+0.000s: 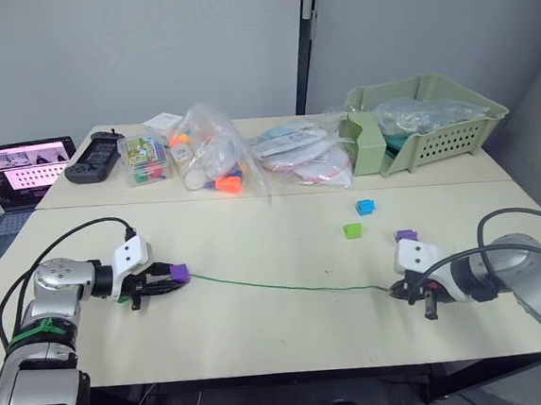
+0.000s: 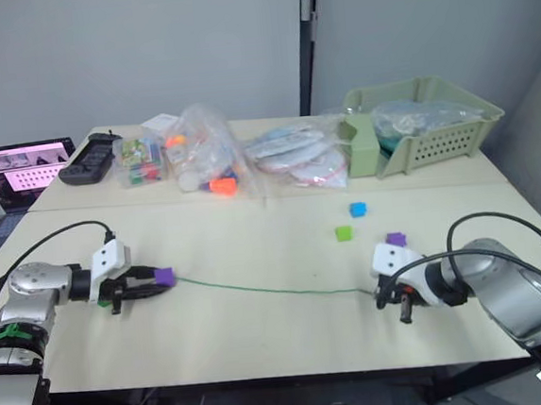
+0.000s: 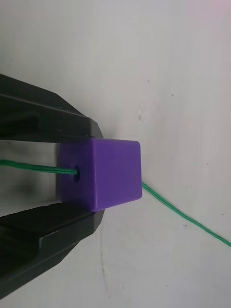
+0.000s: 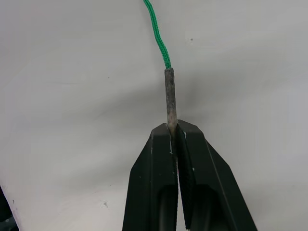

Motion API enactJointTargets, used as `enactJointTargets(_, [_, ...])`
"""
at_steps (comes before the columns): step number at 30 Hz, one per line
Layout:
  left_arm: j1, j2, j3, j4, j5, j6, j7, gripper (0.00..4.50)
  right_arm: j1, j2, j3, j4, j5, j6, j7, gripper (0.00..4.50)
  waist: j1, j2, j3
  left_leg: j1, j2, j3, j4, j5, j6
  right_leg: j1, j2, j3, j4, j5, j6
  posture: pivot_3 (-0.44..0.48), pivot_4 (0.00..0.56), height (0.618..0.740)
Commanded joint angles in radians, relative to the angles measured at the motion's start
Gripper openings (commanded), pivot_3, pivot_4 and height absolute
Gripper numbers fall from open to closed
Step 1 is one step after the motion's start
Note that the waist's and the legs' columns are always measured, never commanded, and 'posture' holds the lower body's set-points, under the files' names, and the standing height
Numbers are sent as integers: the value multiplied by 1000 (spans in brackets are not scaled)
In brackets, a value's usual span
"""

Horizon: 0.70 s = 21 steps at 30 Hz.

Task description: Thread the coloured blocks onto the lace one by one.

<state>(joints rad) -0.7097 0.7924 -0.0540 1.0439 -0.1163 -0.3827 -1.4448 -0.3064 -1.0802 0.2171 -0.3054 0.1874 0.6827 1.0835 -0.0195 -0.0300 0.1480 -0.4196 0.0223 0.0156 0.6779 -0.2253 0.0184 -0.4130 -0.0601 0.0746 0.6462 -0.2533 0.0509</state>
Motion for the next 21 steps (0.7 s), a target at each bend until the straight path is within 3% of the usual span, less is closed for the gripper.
enactJointTargets(1, [3,40,-1,77,51,-27,4,1202,-18,-19,-34,-23,3,7,14,0,0,0,0,0,0,0,0,0,0,-1,0,0,1,0,0,0,150,734])
enactJointTargets(11, [-30,109,11,159,80,-42,-4,1202,-37,-11,-26,-36,2,25,27,0,-6,0,0,-1,7,10,-1,0,0,-8,2,-2,3,1,-4,0,150,734])
enactJointTargets(13, [-45,116,27,161,62,-13,-36,2239,-48,-5,-21,-36,2,29,29,0,-8,0,0,-1,8,11,-1,0,0,-9,3,-2,3,2,-4,0,150,734])
enactJointTargets(15, [-64,118,44,157,45,11,-64,2949,-57,0,-17,-36,4,33,30,0,-6,0,0,-2,8,11,-1,0,0,-10,3,-2,3,2,-4,0,150,734])
enactJointTargets(19, [-125,122,79,130,24,44,-101,4235,-62,9,-16,-37,9,34,34,0,8,-1,0,-4,8,11,0,0,0,-11,2,-3,2,2,-4,0,150,734])
enactJointTargets(21, [-152,123,89,115,20,46,-107,4444,-60,11,-15,-38,11,35,38,0,15,-1,1,-5,7,11,1,0,0,-11,2,-3,2,2,-4,0,150,734])
